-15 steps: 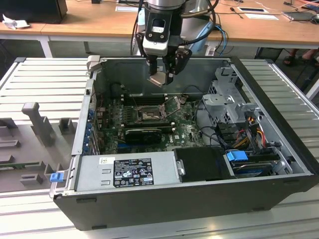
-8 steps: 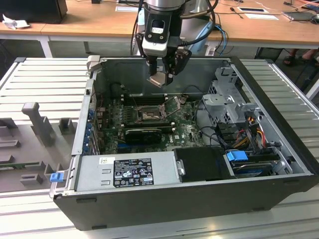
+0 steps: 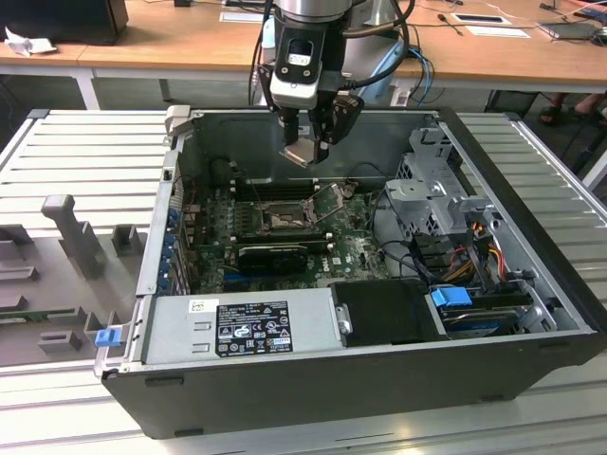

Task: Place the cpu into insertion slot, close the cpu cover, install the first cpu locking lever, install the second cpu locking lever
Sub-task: 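Place the cpu into insertion slot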

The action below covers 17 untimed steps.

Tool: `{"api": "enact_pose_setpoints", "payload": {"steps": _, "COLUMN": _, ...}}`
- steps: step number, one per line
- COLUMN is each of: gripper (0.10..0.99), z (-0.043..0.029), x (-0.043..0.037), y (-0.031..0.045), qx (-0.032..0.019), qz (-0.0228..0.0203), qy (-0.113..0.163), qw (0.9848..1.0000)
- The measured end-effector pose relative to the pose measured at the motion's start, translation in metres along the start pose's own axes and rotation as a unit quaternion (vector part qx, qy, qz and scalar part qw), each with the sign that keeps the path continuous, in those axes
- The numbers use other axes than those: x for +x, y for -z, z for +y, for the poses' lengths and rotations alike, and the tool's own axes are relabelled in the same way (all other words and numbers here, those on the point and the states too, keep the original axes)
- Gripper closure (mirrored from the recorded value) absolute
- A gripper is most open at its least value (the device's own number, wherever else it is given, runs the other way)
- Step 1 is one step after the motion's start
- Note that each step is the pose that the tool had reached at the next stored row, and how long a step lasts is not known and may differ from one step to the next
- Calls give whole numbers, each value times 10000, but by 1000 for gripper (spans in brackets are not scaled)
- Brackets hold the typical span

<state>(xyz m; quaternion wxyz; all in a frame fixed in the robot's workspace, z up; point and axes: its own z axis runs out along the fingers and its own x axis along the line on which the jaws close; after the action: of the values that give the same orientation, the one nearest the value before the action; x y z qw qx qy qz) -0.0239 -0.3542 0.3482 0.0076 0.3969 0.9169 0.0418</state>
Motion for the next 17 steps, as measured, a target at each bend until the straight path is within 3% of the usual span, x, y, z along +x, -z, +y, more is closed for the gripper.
{"api": "enact_pose_setpoints", "payload": {"steps": 17, "gripper": 553, "z": -1, "x": 0, "y": -9, "qx": -4, "qz": -16, "qy": -196, "qw": 9998}}
